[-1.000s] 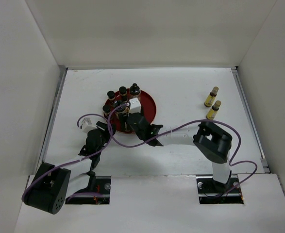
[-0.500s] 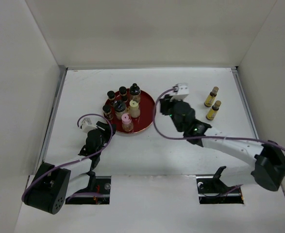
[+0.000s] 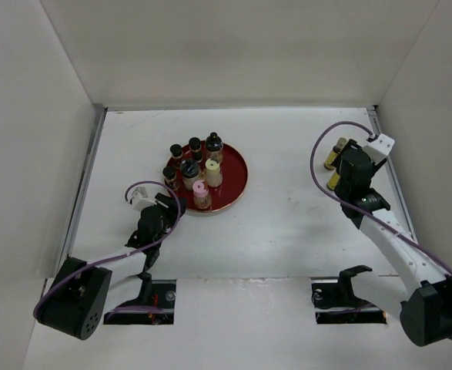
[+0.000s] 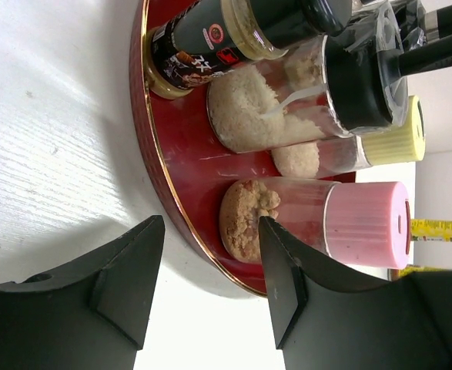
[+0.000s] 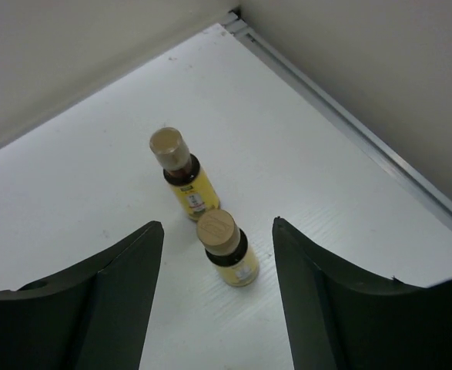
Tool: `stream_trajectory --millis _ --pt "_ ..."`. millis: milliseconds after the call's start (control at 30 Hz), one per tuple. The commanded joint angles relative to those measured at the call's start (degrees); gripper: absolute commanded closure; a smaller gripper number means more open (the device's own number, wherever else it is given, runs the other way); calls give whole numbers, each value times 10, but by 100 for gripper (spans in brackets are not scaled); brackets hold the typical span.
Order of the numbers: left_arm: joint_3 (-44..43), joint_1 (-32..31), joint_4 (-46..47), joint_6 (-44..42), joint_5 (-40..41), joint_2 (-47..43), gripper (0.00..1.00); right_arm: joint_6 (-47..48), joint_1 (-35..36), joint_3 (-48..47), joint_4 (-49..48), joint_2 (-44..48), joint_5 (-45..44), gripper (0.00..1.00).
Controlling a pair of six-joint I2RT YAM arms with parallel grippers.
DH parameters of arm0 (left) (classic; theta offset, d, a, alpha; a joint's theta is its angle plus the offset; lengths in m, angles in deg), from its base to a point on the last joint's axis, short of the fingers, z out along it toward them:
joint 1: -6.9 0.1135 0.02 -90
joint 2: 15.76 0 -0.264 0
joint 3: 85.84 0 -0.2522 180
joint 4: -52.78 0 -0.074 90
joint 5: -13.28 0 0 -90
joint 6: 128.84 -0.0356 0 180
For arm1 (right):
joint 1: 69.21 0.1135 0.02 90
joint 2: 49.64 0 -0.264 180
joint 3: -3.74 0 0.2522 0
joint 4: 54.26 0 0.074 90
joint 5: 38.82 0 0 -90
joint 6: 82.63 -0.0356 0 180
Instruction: Organize the condiment bottles
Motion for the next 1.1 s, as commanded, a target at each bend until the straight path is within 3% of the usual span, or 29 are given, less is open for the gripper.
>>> stream_trajectory --millis 0,267,900,1067 --pt "0 -3 35 -4 12 -9 50 -5 -21 -18 18 -23 53 34" --pt "1 -6 32 -6 19 -19 50 -8 -55 -30 -20 -92 115 34" --pt "0 -2 39 -2 8 -1 49 -12 -81 -65 -33 -186 106 45" --pt "1 -4 42 -4 12 0 49 -11 -83 -67 -32 -196 101 56"
